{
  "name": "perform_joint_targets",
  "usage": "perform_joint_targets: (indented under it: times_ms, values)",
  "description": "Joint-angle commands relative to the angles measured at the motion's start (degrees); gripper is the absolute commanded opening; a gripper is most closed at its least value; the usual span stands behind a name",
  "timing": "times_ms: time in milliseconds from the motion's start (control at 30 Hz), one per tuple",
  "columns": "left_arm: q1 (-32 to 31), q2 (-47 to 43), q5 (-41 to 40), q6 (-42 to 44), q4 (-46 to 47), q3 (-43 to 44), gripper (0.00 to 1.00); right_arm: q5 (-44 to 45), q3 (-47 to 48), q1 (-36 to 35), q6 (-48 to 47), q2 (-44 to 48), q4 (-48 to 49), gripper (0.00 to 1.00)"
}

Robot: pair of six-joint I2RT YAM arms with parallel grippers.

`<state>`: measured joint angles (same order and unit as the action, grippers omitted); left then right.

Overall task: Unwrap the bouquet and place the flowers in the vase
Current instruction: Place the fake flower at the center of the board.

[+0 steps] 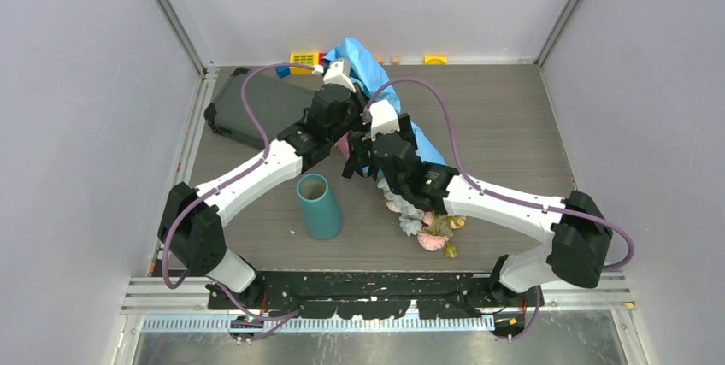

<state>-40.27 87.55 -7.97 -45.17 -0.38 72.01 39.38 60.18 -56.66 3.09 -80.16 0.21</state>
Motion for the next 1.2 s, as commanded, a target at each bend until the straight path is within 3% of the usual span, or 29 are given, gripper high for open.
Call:
perform_joint_targets:
  times_ms: [0, 333, 400, 700, 867, 1000, 1167]
  values:
    - [0.0, -0.5, -0.8, -1.1, 1.9, 2.2, 0.00, 11.7, -0.2, -0.1, -5.7, -2.1, 10.4, 0.87]
    - [0.0, -0.2, -0.4, -1.7, 1.7, 2.1, 0.00, 21.0, -3.6, 1.4, -7.7, -5.7, 15.3, 0.83]
    - [0.0, 0.1, 0.0, -1.6, 1.7, 2.4, 0.00, 19.6, -4.5, 2.6, -5.6, -4.9, 14.2, 0.76]
    - [0.0, 4.1, 6.4, 0.4, -1.7, 7.8, 0.00, 15.1, -7.9, 6.6, 0.0, -0.7, 11.6, 0.25]
    - [-0.1, 5.9, 9.5, 2.9, -4.4, 11.3, 0.22, 13.0, -9.0, 8.8, 2.5, 2.3, 10.6, 0.01]
    - [-0.1, 5.3, 11.0, 6.1, -5.7, 12.5, 0.50, 10.0, -9.8, 11.5, 6.2, 4.8, 8.7, 0.00]
    - [-0.1, 2.5, 11.6, 10.9, -7.0, 12.4, 0.71, 4.9, -10.5, 16.1, 9.6, 7.5, 6.5, 0.00]
